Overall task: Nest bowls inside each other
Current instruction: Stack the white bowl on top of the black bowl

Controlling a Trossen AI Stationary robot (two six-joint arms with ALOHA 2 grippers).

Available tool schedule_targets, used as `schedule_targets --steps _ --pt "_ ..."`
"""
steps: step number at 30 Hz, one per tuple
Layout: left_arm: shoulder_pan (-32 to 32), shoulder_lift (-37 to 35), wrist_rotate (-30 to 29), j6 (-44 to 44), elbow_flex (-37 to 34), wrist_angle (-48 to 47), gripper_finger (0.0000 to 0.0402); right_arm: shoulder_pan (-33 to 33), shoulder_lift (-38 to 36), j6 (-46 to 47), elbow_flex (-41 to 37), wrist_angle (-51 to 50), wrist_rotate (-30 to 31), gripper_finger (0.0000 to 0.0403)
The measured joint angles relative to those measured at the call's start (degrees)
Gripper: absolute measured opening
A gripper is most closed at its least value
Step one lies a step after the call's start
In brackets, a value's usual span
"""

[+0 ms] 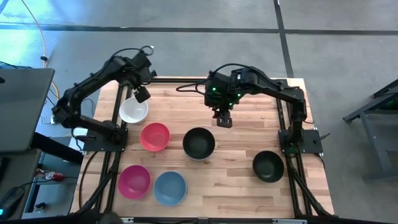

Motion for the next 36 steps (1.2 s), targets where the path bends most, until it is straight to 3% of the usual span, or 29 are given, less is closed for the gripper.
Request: schedule_targets --steps 6,12,23,36 --pt "0.0 5.6 0.0 5.4 0.0 -2.2 0.0216 0.0 -1.6 -4.7 0.0 -0.3 -4.8 0.0152" --pt "0.0 10.6 -2.4 5.8 0.0 -2.2 0.0198 0.0 -2.0 -7.0 0.0 -0.5 -5.0 0.0152" --pt "0.0 19.3 -5.2 5.7 0.0 -2.6 0.0207 0.0 -2.0 -9.3 -0.1 -0.5 -7.5 0.0152" --pt "-1.0 22.7 -6.6 9.1 -4.4 -0.5 0.0207 0.0 -2.0 -9.5 -0.1 0.3 -7.9 0.0152"
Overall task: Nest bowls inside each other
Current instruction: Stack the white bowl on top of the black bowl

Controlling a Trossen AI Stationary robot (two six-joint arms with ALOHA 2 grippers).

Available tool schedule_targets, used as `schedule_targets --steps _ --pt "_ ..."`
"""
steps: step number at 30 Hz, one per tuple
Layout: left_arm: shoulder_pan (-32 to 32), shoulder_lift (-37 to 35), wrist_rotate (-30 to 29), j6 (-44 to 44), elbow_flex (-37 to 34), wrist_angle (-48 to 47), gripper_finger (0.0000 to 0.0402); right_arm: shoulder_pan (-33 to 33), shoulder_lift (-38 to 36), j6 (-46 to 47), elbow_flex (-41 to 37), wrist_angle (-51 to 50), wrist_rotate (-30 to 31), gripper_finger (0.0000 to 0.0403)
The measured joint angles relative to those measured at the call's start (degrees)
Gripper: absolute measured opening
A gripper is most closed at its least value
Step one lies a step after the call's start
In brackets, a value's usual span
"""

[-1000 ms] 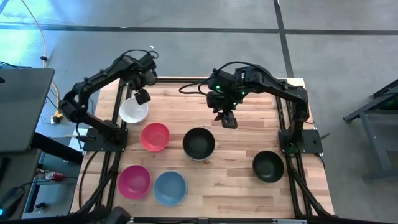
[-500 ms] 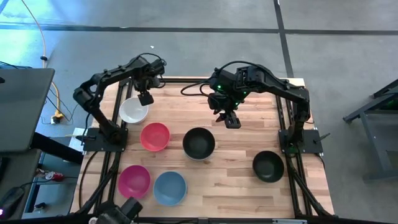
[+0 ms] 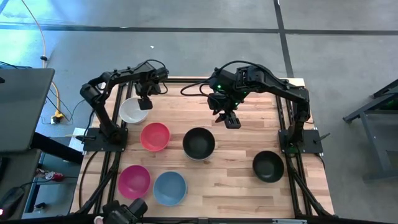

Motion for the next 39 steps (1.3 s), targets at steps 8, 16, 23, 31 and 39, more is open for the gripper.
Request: schedule_targets --steps 8,16,23,31,39 --pt "0.0 0.0 -0.2 0.8 -2.5 4.8 0.0207 0.0 0.0 0.2 0.0 0.6 0.0 0.0152" --pt "0.9 0.0 -0.2 0.8 -2.9 7.4 0.0179 0.0 0.0 0.2 0.0 1.0 0.0 0.0152" --pt "2.2 0.0 0.1 -0.8 -2.9 9.1 0.0113 0.0 0.0 0.2 0.0 2.0 0.0 0.0152" --pt "5.2 -0.1 7.4 -3.1 -2.9 12.1 0.0079 0.0 0.0 0.0 0.0 3.0 0.0 0.0152" --pt "5.5 -0.1 13.5 -2.9 -2.9 13.6 0.0078 -0.3 0.0 -0.2 0.0 5.2 0.2 0.0152"
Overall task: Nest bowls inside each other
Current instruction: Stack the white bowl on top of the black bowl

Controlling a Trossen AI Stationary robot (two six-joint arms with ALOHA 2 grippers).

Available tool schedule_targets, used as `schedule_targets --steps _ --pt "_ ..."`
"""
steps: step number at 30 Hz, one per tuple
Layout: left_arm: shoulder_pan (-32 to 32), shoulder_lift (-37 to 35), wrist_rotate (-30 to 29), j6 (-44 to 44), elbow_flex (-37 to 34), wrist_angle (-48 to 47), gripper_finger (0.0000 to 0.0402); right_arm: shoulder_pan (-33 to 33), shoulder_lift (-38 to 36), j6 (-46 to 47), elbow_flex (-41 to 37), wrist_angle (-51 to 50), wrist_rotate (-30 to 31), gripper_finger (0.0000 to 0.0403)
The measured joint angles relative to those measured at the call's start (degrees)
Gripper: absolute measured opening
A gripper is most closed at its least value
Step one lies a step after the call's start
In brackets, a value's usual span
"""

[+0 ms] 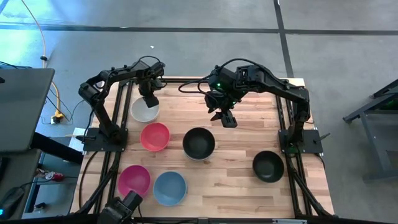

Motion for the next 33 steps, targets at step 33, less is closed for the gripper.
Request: schedule_targets --steps 33 --pt "-0.2 -6.3 -0.8 4.6 3.6 -1.1 0.0144 -0.7 0.0 2.0 0.0 0.8 0.0 0.0152"
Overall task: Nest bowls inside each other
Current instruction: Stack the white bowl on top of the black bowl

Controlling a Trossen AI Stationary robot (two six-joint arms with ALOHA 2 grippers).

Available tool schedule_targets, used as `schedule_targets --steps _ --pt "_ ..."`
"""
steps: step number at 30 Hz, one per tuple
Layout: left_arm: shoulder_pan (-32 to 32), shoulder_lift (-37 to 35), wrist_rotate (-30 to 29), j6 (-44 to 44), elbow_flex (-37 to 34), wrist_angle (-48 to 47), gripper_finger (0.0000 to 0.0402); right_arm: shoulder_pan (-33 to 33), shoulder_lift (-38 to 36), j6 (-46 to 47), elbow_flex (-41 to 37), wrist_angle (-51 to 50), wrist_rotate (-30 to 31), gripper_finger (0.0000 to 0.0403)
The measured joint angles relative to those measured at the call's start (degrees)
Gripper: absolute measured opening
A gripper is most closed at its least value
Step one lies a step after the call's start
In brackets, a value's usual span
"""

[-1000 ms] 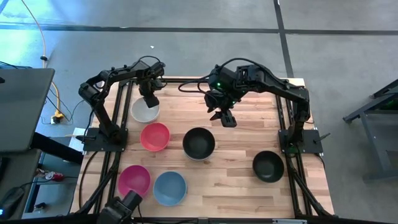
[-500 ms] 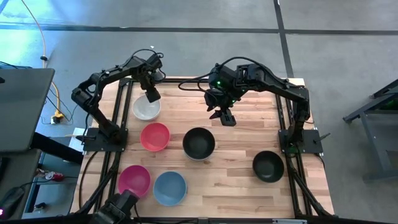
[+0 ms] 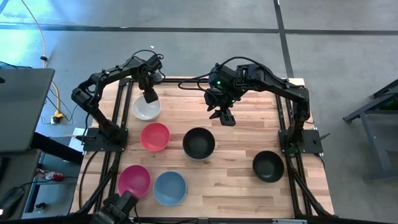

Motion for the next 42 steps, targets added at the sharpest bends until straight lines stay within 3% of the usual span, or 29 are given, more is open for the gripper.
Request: schedule_targets --steps 8,21,35,42 --pt "0.2 0.0 -3.6 0.1 0.0 -3.2 0.0148 0.0 0.0 0.0 0.0 0.0 0.0 0.0152" --pt "0.9 0.1 -1.6 1.1 -7.0 4.3 0.0145 2.4 0.0 0.6 0.0 0.0 0.0 0.0152" --pt "0.9 0.1 -1.2 2.6 -7.1 4.2 0.0143 2.1 0.0 -0.3 0.0 1.7 0.0 0.0152" --pt "2.0 0.1 -1.2 2.6 -7.1 4.3 0.0081 2.1 0.0 -0.4 0.0 2.1 0.0 0.0152"
